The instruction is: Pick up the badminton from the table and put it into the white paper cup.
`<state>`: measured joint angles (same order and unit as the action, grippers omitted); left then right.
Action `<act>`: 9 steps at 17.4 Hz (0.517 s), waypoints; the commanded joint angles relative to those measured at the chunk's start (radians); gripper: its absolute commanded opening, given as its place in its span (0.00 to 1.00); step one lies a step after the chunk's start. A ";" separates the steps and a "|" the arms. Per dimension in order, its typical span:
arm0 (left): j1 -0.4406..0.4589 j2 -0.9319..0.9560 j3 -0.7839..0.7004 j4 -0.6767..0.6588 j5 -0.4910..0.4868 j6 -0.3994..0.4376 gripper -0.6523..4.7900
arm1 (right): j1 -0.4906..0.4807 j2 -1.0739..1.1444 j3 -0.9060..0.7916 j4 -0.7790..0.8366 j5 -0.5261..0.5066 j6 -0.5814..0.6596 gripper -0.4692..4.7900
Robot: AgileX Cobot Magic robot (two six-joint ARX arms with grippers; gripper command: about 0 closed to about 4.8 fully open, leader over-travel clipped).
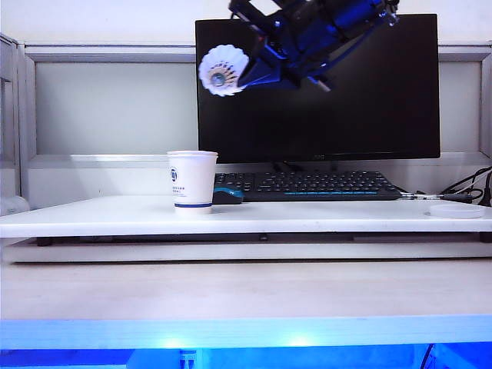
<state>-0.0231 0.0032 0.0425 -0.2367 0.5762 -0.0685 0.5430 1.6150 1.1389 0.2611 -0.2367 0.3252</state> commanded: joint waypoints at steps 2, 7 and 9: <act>0.000 0.000 -0.002 -0.024 0.008 0.000 0.11 | 0.013 0.002 0.003 -0.011 -0.026 0.064 0.07; 0.000 0.000 -0.002 -0.024 0.005 0.000 0.11 | 0.014 0.043 0.003 -0.047 -0.069 0.104 0.07; 0.000 0.000 -0.002 -0.023 0.004 0.000 0.11 | 0.014 0.076 0.003 -0.040 -0.080 0.121 0.07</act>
<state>-0.0231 0.0032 0.0425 -0.2371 0.5747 -0.0689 0.5549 1.6817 1.1389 0.2031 -0.3115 0.4362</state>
